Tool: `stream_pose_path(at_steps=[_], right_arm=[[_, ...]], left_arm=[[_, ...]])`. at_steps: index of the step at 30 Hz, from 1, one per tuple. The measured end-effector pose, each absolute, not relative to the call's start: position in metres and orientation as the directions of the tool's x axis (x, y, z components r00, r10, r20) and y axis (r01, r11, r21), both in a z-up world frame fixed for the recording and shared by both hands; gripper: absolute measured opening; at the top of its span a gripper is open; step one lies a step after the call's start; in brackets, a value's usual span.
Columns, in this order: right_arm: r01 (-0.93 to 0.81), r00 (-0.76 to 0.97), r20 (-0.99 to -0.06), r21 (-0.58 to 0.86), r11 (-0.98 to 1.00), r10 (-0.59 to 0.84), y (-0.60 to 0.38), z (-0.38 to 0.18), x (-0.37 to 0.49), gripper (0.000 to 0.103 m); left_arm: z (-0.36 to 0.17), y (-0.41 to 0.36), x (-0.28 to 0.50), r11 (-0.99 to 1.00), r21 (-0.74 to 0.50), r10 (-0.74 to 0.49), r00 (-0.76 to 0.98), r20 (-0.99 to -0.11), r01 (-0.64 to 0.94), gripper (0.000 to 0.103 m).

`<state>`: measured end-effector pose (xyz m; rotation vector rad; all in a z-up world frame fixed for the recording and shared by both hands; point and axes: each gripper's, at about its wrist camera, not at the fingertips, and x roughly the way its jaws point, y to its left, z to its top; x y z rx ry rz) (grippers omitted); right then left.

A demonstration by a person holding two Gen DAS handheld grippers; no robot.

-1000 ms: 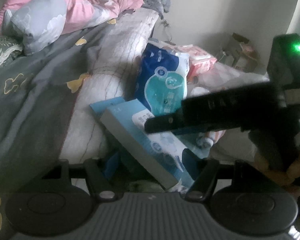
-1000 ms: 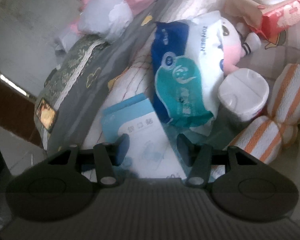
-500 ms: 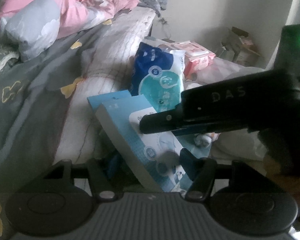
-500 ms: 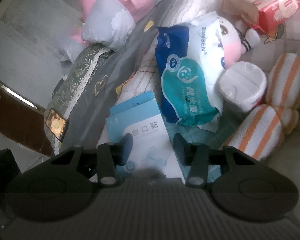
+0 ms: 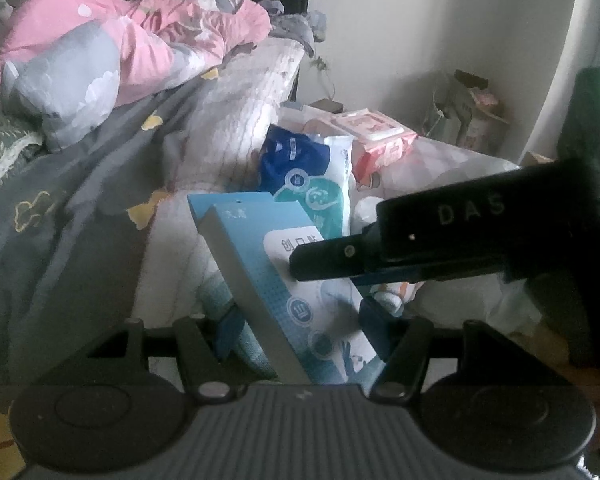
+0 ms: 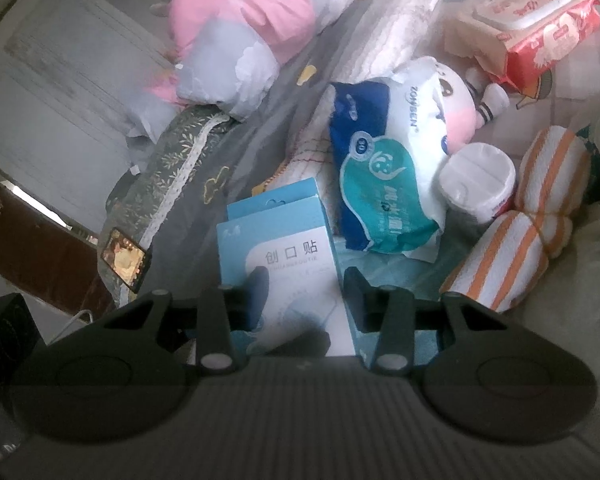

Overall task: Organize soft objects
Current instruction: 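Grasp the blue bandage box with the left gripper and lift it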

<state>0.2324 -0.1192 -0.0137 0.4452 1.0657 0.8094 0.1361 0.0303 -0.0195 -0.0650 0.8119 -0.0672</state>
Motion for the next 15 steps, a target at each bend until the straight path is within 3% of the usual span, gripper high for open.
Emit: stream_pose_path(at_steps=[15], right_arm=[[-0.387, 0.340, -0.541, 0.665, 0.638, 0.770, -0.156, 0.027, 0.203, 0.040]], left_arm=[[0.017, 0.000, 0.122, 0.993, -0.057, -0.117, 0.734, -0.668, 0.106, 0.064]])
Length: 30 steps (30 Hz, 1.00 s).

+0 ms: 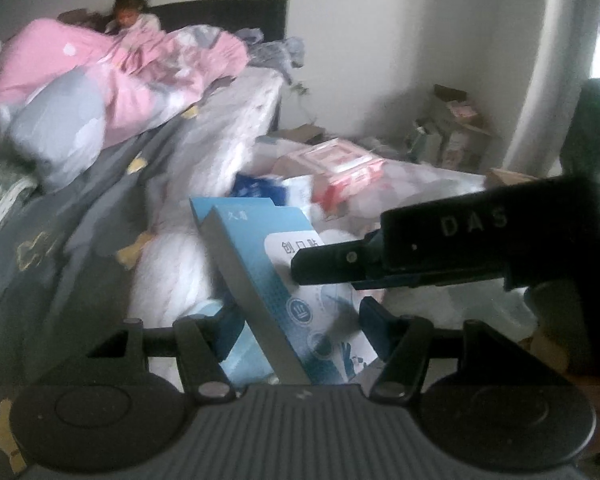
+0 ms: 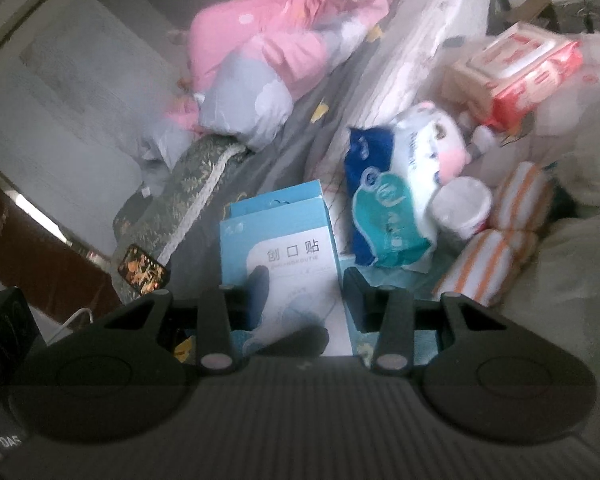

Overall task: Organize soft objects
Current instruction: 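Grasp the blue bandage box with the left gripper and lift it, then carry the bandage box with the left gripper into the cardboard box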

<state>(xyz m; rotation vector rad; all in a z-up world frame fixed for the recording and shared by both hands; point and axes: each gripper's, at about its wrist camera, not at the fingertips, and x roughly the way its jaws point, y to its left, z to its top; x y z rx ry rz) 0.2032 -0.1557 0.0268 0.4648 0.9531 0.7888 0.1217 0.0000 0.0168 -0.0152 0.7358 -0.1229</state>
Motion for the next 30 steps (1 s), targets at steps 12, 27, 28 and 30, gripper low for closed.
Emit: stream_pose_path(at_steps=[12, 27, 28, 30], right_arm=[[-0.281, 0.499, -0.515, 0.664, 0.693, 0.697, -0.287, 0.049, 0.178, 0.040], [-0.061, 0.660, -0.514, 0.691, 0.721, 0.548, -0.472, 0.049, 0.174, 0.040], [-0.040, 0.664, -0.521, 0.692, 0.721, 0.537, -0.485, 0.046, 0.176, 0.040], [-0.009, 0.666, -0.539, 0.686, 0.728, 0.516, -0.506, 0.042, 0.184, 0.040]], left_arm=[[0.038, -0.109, 0.132, 0.950, -0.062, -0.275, 0.726, -0.630, 0.306, 0.063], [0.042, -0.265, 0.186, 0.825, -0.090, -0.478, 0.605, -0.637, 0.558, 0.064], [0.040, -0.276, 0.192, 0.816, -0.093, -0.488, 0.592, -0.642, 0.571, 0.064], [0.035, -0.298, 0.206, 0.796, -0.103, -0.505, 0.561, -0.656, 0.597, 0.064]])
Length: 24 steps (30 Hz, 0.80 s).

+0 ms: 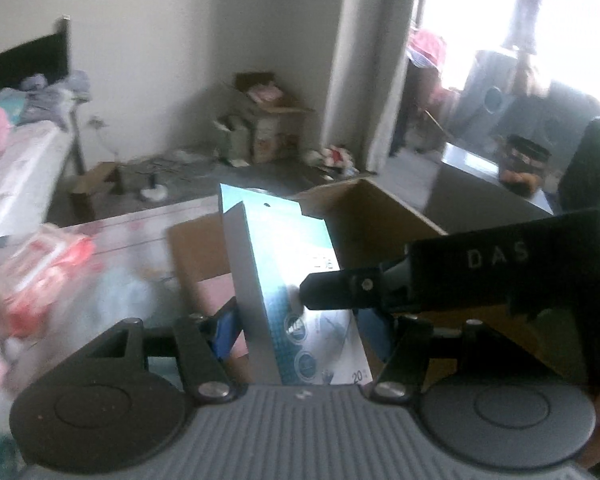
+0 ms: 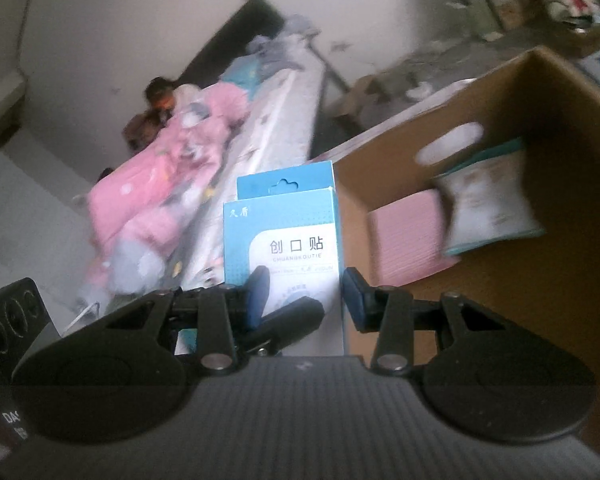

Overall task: Organize soft objects
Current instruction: 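Carry the bandage box with the left gripper into the cardboard box, then open the left gripper to drop the bandage box and withdraw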

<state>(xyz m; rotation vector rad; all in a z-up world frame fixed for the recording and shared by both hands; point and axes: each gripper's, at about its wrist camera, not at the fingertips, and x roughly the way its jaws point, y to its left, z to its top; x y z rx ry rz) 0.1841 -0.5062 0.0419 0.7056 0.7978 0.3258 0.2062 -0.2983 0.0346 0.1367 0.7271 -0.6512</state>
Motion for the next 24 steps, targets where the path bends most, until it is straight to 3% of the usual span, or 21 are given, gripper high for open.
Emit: stream_pose_path(at_steps=[7, 9, 11, 13, 24], right_arm=[[0.088, 0.667, -0.634, 0.589, 0.803, 0.392, -0.568, 0.031, 0.235, 0.038], [0.118, 0.670, -0.665, 0.535, 0.837, 0.331, -0.582, 0.027, 0.251, 0.038], [0.142, 0.677, -0.700, 0.427, 0.893, 0.227, -0.589, 0.022, 0.265, 0.038], [0.175, 0.676, -0.725, 0.331, 0.927, 0.131, -0.594, 0.015, 0.275, 0.038], [0.184, 0.645, -0.735, 0.415, 0.891, 0.209, -0.599, -0.011, 0.270, 0.038]], left_arm=[[0.008, -0.371, 0.258, 0.752, -0.147, -0.533, 0.461, -0.709, 0.643, 0.064], [-0.006, -0.393, 0.274, 0.737, -0.161, -0.536, 0.423, -0.730, 0.656, 0.067], [-0.021, -0.409, 0.284, 0.737, -0.145, -0.508, 0.399, -0.764, 0.660, 0.077], [-0.036, -0.420, 0.292, 0.752, -0.099, -0.452, 0.402, -0.796, 0.651, 0.078], [-0.009, -0.375, 0.303, 0.798, -0.066, -0.418, 0.472, -0.776, 0.599, 0.078]])
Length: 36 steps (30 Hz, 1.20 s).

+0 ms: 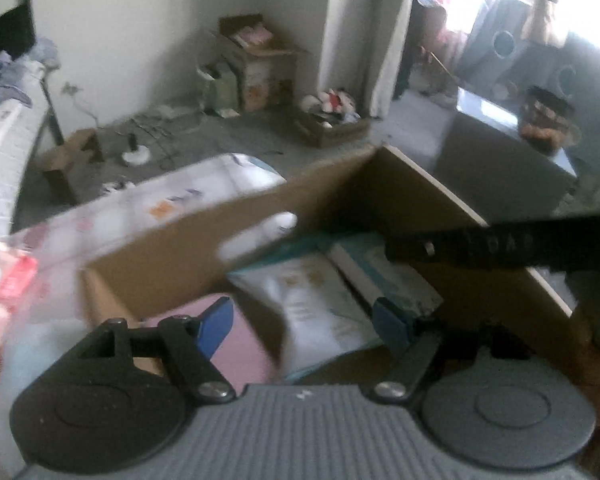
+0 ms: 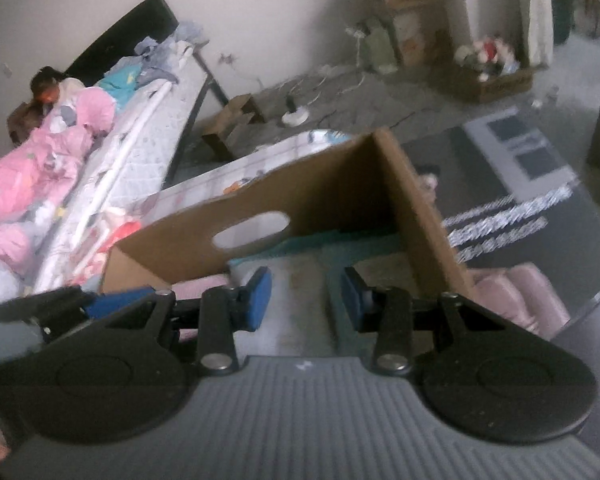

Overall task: Organize soft objects
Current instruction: 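Open the left gripper to drop the bandage box and withdraw, then move the left gripper to the blue-and-teal wipes pack on the mat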

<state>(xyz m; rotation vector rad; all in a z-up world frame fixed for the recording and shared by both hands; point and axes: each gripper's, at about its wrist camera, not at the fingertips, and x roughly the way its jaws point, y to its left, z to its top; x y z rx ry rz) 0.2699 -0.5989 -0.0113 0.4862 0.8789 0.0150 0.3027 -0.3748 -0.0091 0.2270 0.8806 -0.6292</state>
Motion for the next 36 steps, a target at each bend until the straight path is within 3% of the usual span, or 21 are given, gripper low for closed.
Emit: stream_pose_path(at_steps=[11, 21, 25, 29, 36], right_arm=[[0.326, 0.509, -0.809, 0.499, 0.803, 0.296, -0.588, -0.073, 0.295, 0.039], [0.183, 0.663, -0.677, 0.560, 0.808, 0.320, -0.542, 0.013, 0.223, 0.041], [0.092, 0.713, -0.611, 0.566, 0.819, 0.342, -0.506, 0.043, 0.180, 0.046], [0.026, 0.712, -0.579, 0.587, 0.809, 0.398, -0.465, 0.050, 0.147, 0.046], [-0.114, 0.667, -0.524, 0.630, 0.768, 0.530, -0.377, 0.048, 0.131, 0.047]], left_arm=[[0.026, -0.306, 0.289, 0.835, -0.064, -0.387, 0.501, -0.774, 0.546, 0.079], [0.056, -0.225, 0.236, 0.854, -0.099, -0.416, 0.556, -0.720, 0.512, 0.088], [0.053, -0.188, 0.196, 0.858, -0.025, -0.381, 0.603, -0.701, 0.514, 0.092], [0.039, -0.144, 0.166, 0.884, 0.028, -0.307, 0.626, -0.717, 0.466, 0.092], [0.019, -0.053, 0.121, 0.949, -0.007, -0.217, 0.637, -0.740, 0.314, 0.092]])
